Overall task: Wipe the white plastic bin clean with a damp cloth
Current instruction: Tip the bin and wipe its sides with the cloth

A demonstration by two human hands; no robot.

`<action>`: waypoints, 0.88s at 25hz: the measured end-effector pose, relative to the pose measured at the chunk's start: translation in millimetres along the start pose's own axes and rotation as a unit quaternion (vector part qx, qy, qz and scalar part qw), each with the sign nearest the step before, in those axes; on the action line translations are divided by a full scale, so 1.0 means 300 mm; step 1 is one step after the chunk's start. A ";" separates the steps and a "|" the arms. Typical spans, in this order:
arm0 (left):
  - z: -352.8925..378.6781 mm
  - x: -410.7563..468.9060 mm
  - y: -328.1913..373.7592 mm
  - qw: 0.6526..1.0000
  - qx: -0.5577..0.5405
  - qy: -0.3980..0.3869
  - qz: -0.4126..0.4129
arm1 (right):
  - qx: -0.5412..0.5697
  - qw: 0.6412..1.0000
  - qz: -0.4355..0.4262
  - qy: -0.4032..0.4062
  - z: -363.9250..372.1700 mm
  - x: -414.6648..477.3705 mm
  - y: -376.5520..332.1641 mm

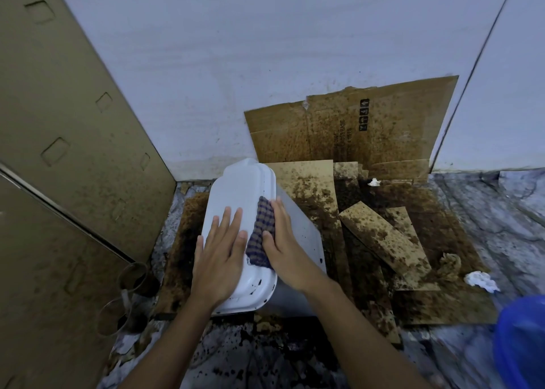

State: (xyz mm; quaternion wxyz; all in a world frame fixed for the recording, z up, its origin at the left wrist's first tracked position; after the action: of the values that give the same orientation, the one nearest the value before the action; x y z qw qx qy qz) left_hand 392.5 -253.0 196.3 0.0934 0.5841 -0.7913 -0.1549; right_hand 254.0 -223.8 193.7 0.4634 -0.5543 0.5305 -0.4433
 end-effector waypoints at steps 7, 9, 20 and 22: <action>0.000 -0.005 0.001 1.000 0.005 0.000 0.011 | -0.020 0.999 -0.031 0.035 0.080 -0.180 0.009; -0.002 -0.007 -0.010 1.000 0.002 0.002 0.011 | -0.034 0.998 -0.042 0.043 0.105 -0.206 0.003; -0.020 0.029 -0.024 1.000 -0.024 -0.007 0.011 | -0.062 0.992 -0.062 0.093 0.091 -0.216 -0.018; -0.040 0.048 -0.024 0.999 -0.052 -0.004 -0.007 | -0.066 0.993 -0.056 0.079 0.094 -0.202 -0.015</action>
State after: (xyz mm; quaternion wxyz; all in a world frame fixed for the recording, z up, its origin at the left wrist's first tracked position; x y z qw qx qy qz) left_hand 398.5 -270.3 204.5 0.1192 0.5831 -0.7787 -0.1986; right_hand 280.0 -162.0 193.3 0.3569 -0.5759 0.5613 -0.4753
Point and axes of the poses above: each hand's wrist, its own x-axis towards the middle knuckle, its own z-axis out of the palm, y = z × x, the point moved 8 cm from there along x, towards the middle knuckle, and after that the axes turned 10 degrees about x, right-handed, at the moved point
